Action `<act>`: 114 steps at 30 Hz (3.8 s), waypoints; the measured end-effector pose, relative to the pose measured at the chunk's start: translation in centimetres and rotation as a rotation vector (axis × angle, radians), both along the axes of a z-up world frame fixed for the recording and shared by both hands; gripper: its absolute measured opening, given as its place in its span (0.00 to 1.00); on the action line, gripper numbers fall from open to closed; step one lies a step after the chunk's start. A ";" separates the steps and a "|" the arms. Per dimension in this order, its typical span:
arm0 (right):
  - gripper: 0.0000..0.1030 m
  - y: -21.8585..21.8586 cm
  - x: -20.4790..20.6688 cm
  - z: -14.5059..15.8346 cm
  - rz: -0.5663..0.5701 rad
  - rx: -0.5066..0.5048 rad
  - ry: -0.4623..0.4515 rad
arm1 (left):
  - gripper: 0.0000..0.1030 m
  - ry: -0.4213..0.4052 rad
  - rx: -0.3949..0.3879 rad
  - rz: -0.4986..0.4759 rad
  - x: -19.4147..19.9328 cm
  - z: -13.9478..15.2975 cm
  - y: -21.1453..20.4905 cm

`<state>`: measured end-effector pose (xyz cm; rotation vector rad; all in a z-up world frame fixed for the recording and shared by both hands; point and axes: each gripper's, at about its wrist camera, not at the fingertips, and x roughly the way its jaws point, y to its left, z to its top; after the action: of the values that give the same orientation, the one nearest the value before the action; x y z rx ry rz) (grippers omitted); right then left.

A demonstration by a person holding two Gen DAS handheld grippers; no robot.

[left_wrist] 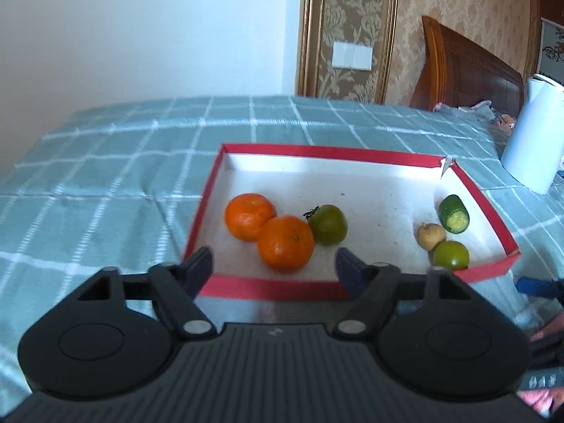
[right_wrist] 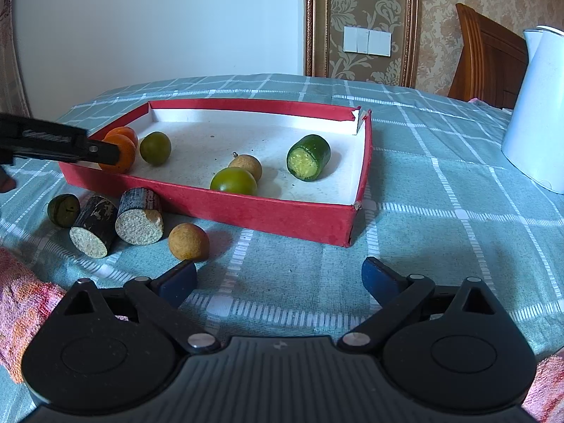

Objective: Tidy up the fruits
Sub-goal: 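Withdraw the left gripper from the tray, then grasp the brown round fruit beside the tray with the right gripper, then carry the brown fruit into the tray and open the right gripper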

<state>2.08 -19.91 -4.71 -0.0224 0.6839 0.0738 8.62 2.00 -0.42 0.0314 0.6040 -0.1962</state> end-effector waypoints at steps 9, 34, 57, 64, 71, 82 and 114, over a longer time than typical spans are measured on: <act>0.98 0.0 0.0 0.0 0.000 0.000 0.000 | 0.88 -0.062 0.003 0.026 -6.1 -1.4 2.3; 0.98 -0.2 -0.3 0.1 -0.003 0.020 -0.018 | 1.00 0.040 0.027 0.075 -5.4 -4.5 3.9; 0.62 3.4 1.1 0.7 0.112 -0.014 -0.027 | 1.00 0.038 0.031 0.073 -5.5 -4.6 3.8; 0.40 4.0 1.0 0.7 0.139 -0.015 -0.038 | 1.00 0.038 0.031 0.073 -5.6 -4.6 3.8; 0.25 4.5 0.5 0.5 0.170 -0.022 -0.054 | 1.00 0.038 0.031 0.073 -5.6 -4.6 3.7; 0.25 3.0 0.0 1.1 0.117 0.046 -0.080 | 1.00 0.038 0.031 0.073 -5.6 -4.5 3.7; 0.25 -0.1 -3.7 2.6 0.015 0.065 -0.213 | 1.00 0.038 0.031 0.072 -5.6 -4.5 3.7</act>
<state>-1.61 -20.01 -2.11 0.0271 0.4678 0.1065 2.99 5.75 -4.94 0.0355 0.6455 -0.1176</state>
